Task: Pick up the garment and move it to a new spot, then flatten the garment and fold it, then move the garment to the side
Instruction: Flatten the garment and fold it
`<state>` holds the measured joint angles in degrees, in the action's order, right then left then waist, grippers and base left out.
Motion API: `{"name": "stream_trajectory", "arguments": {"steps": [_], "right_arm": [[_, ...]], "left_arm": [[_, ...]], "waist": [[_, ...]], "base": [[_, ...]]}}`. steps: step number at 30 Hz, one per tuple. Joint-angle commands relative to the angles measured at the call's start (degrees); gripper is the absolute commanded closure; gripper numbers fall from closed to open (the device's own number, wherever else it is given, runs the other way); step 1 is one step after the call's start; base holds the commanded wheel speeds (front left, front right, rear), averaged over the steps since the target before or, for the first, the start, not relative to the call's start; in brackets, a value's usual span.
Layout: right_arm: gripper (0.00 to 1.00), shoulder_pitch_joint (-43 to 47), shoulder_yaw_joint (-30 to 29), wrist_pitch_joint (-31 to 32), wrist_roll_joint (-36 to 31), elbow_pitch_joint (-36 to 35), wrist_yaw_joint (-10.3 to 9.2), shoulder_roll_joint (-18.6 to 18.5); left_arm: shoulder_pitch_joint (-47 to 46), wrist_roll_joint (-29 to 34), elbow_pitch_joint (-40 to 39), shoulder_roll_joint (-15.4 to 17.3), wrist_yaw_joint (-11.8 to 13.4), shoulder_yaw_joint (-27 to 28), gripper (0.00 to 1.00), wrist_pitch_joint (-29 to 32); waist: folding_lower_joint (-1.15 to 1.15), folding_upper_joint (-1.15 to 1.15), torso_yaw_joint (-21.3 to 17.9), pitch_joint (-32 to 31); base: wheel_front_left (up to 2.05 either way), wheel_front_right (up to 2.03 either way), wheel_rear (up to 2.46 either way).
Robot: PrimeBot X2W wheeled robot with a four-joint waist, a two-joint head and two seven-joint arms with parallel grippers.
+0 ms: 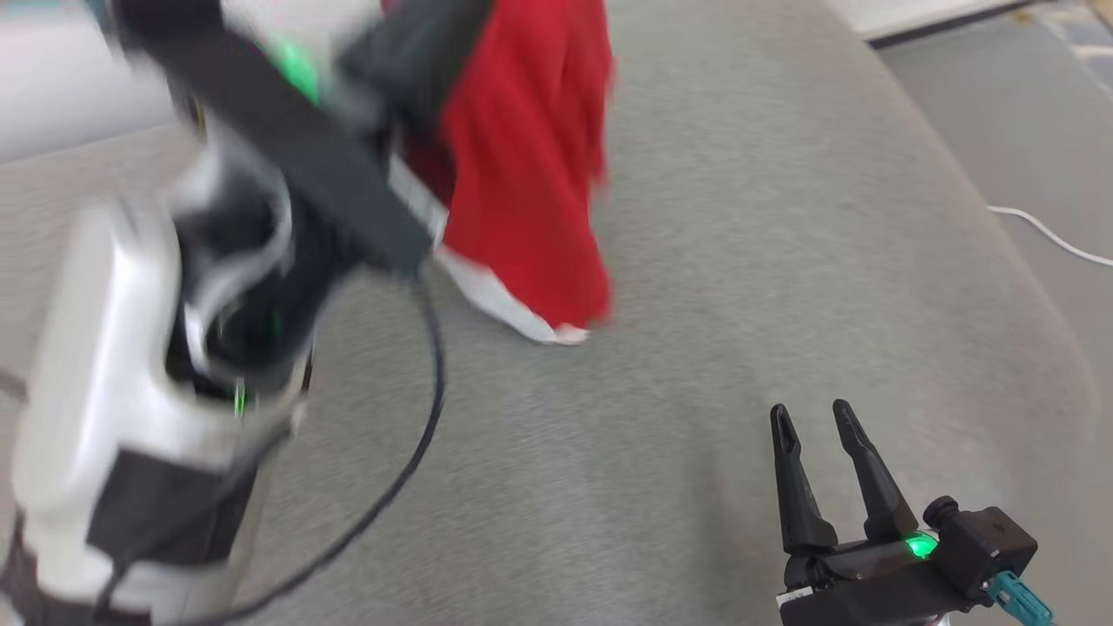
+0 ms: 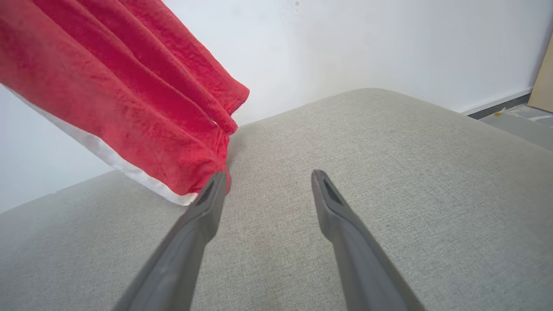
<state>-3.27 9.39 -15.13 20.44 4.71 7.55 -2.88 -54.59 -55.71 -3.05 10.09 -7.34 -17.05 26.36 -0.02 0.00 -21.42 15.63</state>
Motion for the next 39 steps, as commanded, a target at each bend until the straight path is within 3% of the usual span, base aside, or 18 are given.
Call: {"name": "stream_trajectory", "arguments": {"steps": [1,2,6,12,18,24,35,36,37,39], "right_arm": [[0.00,0.06,-0.06,-0.01,-0.51,0.16,-0.13,-0.01],[0.00,-0.28,-0.29,-0.02,-1.21,0.21,-0.13,-0.02],[0.00,-0.88,-0.23,-0.02,-2.34,0.72,-0.13,-0.02],[0.00,-0.40,-0.88,-0.02,-4.21,1.95,-0.13,-0.03],[0.00,1.72,-1.62,-0.02,-5.32,3.05,-0.13,-0.03],[0.00,4.03,-2.54,0.12,-6.35,3.30,-0.13,-0.03],[0.00,6.92,-3.91,2.40,-7.36,1.71,-0.13,-0.03],[0.00,7.04,-4.01,2.58,-7.44,1.55,-0.13,-0.02],[0.00,7.23,-4.09,2.87,-7.49,1.39,-0.13,-0.02],[0.00,7.37,-4.17,2.96,-7.53,1.24,-0.13,-0.02]], "left_arm": [[2.50,-0.53,-0.24,0.87,-0.15,-0.15,1.00,0.04],[7.25,-1.38,-0.60,3.28,-0.17,-1.37,1.00,0.11],[17.63,-1.84,-0.39,7.77,-0.17,-2.97,1.00,-3.50],[29.94,-0.62,2.56,11.05,-0.17,-4.07,1.00,-14.04],[38.08,2.91,8.20,11.57,-0.09,-5.69,1.00,-22.71],[43.77,5.66,13.91,9.99,1.69,-5.93,1.00,-29.24],[49.27,7.70,21.54,7.28,3.41,-8.07,1.00,-33.72],[49.40,8.09,21.96,7.08,3.70,-8.26,0.85,-34.15],[49.49,8.45,22.30,6.90,4.04,-8.25,0.00,-34.86],[49.67,8.53,22.59,6.56,4.28,-8.16,0.00,-35.49]], "waist": [[0.02,0.00,3.72,-0.94],[0.02,0.00,5.53,-0.90],[0.02,0.00,8.58,-1.28],[0.02,0.00,12.10,-3.76],[0.02,0.00,14.74,-7.55],[0.02,0.00,16.37,-10.63],[0.02,0.00,17.78,-14.39],[0.02,0.00,17.82,-14.62],[0.02,0.00,17.86,-14.82],[0.02,0.00,17.94,-15.05]], "base": [[0.00,0.00,0.00],[0.00,0.00,0.00],[0.00,0.00,0.00],[0.00,0.00,0.00],[0.00,0.00,0.00],[0.00,0.00,0.00],[0.00,0.00,0.00],[0.00,0.00,0.00],[0.00,0.00,0.00],[0.00,0.00,0.00]]}}
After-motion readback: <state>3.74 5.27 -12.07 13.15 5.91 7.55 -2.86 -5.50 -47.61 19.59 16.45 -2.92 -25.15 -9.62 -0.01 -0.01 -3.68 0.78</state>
